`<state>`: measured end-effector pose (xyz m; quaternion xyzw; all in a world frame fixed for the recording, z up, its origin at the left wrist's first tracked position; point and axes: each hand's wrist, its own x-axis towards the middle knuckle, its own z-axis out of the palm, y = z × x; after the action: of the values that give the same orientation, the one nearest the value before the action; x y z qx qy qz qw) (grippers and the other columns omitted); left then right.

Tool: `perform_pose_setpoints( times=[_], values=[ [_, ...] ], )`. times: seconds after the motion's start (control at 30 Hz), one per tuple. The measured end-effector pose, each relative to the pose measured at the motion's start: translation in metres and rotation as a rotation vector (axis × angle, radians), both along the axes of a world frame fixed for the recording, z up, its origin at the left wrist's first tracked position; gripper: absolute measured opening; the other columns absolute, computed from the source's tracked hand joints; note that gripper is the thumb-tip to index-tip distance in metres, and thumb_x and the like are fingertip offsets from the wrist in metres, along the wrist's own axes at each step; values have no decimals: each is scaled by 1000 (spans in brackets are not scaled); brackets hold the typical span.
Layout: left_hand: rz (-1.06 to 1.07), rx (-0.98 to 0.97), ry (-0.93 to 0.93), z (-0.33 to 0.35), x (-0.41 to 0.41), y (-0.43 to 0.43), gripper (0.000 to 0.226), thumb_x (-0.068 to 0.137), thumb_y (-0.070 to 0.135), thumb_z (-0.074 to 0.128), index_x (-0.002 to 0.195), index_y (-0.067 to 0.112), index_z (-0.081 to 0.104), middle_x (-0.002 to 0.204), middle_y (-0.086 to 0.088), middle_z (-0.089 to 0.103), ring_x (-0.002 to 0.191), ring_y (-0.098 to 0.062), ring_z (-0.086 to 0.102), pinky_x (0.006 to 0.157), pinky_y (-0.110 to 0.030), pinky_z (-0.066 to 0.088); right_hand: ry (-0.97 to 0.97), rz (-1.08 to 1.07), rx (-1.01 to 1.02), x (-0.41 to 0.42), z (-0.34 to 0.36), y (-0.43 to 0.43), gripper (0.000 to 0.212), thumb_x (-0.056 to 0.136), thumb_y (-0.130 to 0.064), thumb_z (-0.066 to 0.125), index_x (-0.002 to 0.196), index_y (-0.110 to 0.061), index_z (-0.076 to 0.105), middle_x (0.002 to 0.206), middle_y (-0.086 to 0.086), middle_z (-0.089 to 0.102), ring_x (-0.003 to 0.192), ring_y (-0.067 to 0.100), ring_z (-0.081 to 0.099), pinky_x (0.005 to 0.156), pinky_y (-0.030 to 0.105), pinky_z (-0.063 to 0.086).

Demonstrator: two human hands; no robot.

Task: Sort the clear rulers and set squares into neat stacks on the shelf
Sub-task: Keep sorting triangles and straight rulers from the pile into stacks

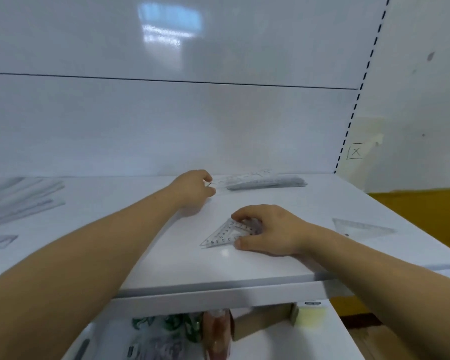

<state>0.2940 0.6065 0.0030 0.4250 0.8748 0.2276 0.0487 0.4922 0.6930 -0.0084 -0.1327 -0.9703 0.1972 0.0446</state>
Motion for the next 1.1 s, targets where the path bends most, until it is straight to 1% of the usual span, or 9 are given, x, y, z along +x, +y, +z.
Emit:
perform_pose_setpoints(
  times=[0.07, 0.2, 0.37, 0.63, 0.8, 0.83, 0.9, 0.97, 1.1],
  values=[
    [-8, -20, 19, 1, 4, 9, 42, 92, 30, 57, 131, 15, 51, 135, -7, 51, 120, -24, 50, 96, -28, 37, 30, 17, -22, 2, -3, 2, 60, 81, -51, 66, 134, -30, 49, 134, -11, 52, 117, 7, 49, 98, 21, 38],
    [-12, -33, 11, -1, 6, 27, 44, 92, 32, 58, 133, 16, 50, 141, -5, 47, 125, -23, 47, 100, -29, 36, 95, 39, -57, 6, -7, 4, 55, 80, -48, 68, 130, -30, 53, 126, -13, 55, 104, 1, 48, 85, 11, 36],
    [-41, -64, 44, -4, 4, 52, 46, 92, 33, 56, 135, 17, 49, 142, -4, 45, 127, -22, 44, 100, -27, 34, 141, 40, -60, 9, -7, 1, 45, 79, -44, 69, 120, -26, 61, 115, -9, 61, 103, 8, 54, 92, 24, 44],
    [-97, -62, 47, -8, -5, 80, 45, 91, 36, 57, 133, 20, 51, 139, -4, 48, 123, -24, 48, 100, -30, 36, 130, 40, -50, 7, -13, 8, 52, 77, -51, 67, 122, -29, 56, 114, -11, 58, 106, 7, 49, 94, 26, 41],
    [-110, -121, 29, -12, -15, 88, 50, 91, 39, 57, 137, 20, 48, 144, -4, 44, 129, -24, 43, 108, -31, 33, 91, 10, 181, 4, -15, 6, 54, 66, -75, 44, 87, -26, 50, 90, -10, 49, 89, 13, 47, 84, 35, 43],
    [-111, -129, 29, -13, -17, 89, 51, 91, 40, 56, 137, 21, 47, 145, -4, 44, 130, -24, 42, 108, -32, 32, 68, 7, 200, 3, -16, 5, 57, 67, -77, 41, 91, -26, 49, 95, -11, 49, 95, 13, 46, 88, 36, 41],
    [-119, -140, 31, -14, -18, 90, 53, 91, 41, 56, 139, 21, 46, 145, -4, 42, 131, -24, 41, 109, -32, 32, -20, 6, 207, 2, -16, 5, 70, 72, -77, 40, 118, -26, 48, 125, -8, 46, 120, 13, 38, 105, 35, 30],
    [-131, -147, 34, -15, -19, 90, 55, 89, 40, 57, 140, 20, 44, 145, -4, 42, 131, -24, 41, 109, -32, 32, -90, 0, 195, 4, -14, 4, 83, 78, -75, 41, 143, -23, 31, 151, -5, 26, 140, 12, 17, 116, 35, 12],
    [-151, -154, 56, -14, -18, 90, 53, 92, 33, 56, 140, 17, 43, 144, -5, 43, 129, -22, 42, 106, -29, 31, -127, 1, 192, 6, -10, 1, 87, 81, -72, 40, 149, -23, 17, 158, -7, 11, 144, 9, 4, 118, 35, 2]
  ],
)
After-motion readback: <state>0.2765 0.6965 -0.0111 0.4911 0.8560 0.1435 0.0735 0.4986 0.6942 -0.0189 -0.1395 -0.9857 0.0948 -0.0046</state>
